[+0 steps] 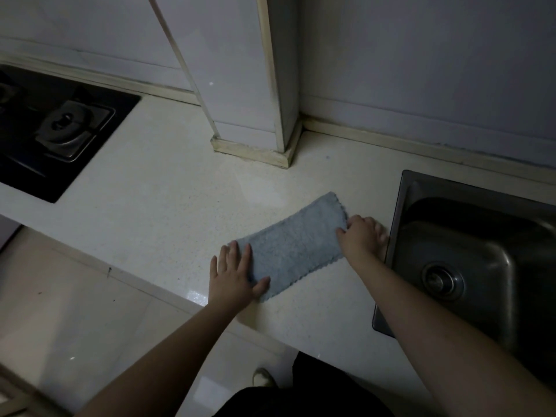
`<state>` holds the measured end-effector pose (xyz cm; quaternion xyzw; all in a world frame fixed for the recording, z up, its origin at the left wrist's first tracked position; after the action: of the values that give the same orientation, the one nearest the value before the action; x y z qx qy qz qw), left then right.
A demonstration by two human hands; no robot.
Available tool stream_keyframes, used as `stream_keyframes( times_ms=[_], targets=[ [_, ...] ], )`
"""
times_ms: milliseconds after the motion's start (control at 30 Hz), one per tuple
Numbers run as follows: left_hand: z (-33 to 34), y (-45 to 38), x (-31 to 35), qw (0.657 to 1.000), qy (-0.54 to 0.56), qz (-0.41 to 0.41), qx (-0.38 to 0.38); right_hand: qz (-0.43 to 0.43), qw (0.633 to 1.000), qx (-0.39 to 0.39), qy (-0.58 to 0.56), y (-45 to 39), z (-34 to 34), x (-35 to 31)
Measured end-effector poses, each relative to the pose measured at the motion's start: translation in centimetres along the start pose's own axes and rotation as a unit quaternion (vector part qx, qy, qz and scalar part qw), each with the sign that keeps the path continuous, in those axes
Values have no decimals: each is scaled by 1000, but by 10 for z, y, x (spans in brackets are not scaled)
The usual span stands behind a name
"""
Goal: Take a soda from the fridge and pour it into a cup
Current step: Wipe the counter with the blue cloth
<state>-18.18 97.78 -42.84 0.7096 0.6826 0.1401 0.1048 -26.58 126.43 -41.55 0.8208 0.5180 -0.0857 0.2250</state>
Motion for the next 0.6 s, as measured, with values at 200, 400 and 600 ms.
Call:
stream_keyframes(
  times_ms=[200, 400, 600],
  targets=[
    [-23, 2, -9, 985, 102, -20, 138, -78, 989, 4, -129, 37, -8, -35],
    [-42, -3, -30, 919, 383, -31, 84, -225, 970, -13, -91, 91, 8, -84],
    [-33, -10, -46, 781, 615, -100, -28, -333, 941, -51, 12, 142, 63, -120]
  ],
)
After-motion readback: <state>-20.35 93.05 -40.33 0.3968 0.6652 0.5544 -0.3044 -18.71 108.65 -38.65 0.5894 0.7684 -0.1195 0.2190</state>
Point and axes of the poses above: each hand's wrist, its own y-axis away from the middle knuckle, its own z-axis out of the palm, x = y × z, the point moved 2 cm from there along -y, towards the middle knuckle, and after that the axes turned 1 degree about -z, right-handed, at the moved point
